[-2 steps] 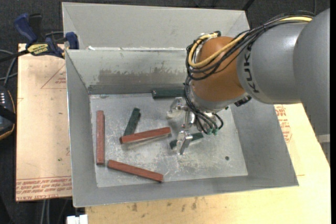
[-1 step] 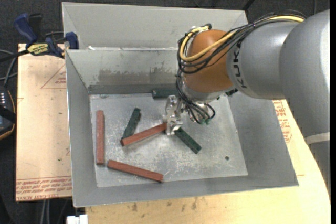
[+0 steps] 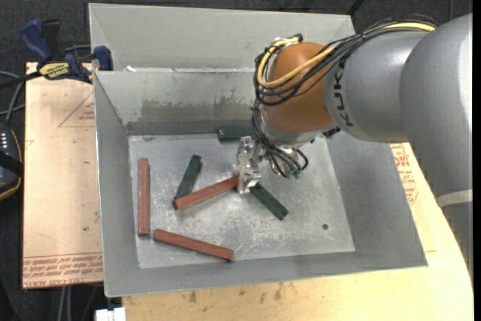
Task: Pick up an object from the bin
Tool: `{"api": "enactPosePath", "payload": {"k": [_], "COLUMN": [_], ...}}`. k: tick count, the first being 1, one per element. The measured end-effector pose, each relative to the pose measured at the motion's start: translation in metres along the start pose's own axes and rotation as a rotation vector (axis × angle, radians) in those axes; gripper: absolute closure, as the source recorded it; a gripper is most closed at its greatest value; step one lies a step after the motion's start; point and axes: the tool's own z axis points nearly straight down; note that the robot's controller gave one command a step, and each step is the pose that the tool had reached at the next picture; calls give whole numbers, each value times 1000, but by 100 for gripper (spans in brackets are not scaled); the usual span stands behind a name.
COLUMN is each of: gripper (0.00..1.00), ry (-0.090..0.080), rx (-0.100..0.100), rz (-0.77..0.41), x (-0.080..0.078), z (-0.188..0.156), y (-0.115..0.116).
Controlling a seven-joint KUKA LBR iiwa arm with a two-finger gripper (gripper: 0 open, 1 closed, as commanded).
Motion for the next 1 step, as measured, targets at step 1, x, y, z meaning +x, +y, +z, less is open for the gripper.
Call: {"api": "enactPosePath", "payload": {"k": [1], "gripper": [100], "ry": [13], "rx": [-1], "rz": [-254], "x": [-13], "z": [-169], "y": [-15]}}
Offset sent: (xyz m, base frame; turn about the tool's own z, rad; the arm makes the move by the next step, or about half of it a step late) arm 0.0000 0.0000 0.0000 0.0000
